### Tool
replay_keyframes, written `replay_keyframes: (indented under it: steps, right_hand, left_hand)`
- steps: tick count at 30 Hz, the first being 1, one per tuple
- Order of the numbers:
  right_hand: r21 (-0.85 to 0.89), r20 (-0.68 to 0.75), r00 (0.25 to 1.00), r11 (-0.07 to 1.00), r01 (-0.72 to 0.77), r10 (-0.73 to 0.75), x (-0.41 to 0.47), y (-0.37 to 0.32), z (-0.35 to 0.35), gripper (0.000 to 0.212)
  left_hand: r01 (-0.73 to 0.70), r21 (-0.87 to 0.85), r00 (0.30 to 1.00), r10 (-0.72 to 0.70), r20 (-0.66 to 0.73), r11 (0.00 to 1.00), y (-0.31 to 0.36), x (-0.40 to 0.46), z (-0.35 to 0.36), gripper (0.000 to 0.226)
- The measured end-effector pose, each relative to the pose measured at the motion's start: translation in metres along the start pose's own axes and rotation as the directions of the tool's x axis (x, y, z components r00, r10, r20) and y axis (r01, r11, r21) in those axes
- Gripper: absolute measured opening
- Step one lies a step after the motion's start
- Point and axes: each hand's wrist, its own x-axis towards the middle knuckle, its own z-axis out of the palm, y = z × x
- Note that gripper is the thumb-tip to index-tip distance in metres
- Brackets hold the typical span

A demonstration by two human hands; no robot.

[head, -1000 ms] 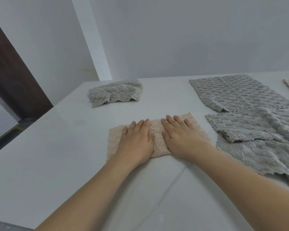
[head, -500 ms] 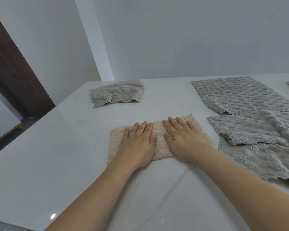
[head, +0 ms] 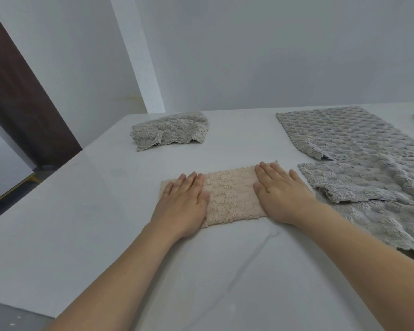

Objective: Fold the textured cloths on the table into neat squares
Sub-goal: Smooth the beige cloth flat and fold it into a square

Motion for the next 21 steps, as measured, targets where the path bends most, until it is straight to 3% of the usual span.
replay_keyframes:
  steps: [4,8,12,14,21]
  right_hand:
    - [-0.032,0.036,0.999,0.999,-0.04,0.041,-0.002,0.012,-0.005,0.057]
    - [-0.09,0.074,0.995,0.994,-0.057,0.063,0.004,0.007,-0.015,0.058]
    - [0.044,-0.08,0.995,0.997,0.064,-0.061,0.008,-0.032,-0.018,0.056]
    - [0.098,-0.062,0.99,0.986,0.132,-0.127,0.006,-0.044,-0.009,0.055]
    - [-0.015,-0.045,0.987,0.988,0.153,-0.154,0.002,-0.04,0.009,0.055]
  left_hand:
    - [0.058,-0.054,0.998,-0.057,0.022,0.997,-0.022,-0.008,-0.004,0.056]
    - [0.095,0.021,0.993,-0.096,0.062,0.995,-0.024,-0.004,-0.016,0.057]
    - [0.023,-0.115,0.997,-0.031,-0.07,0.993,0.016,0.004,-0.023,0.056]
    - [-0.029,-0.114,0.997,0.02,-0.079,0.993,0.032,0.006,-0.014,0.055]
    - [-0.041,-0.009,0.998,0.041,-0.041,0.999,0.034,0.009,0.006,0.056]
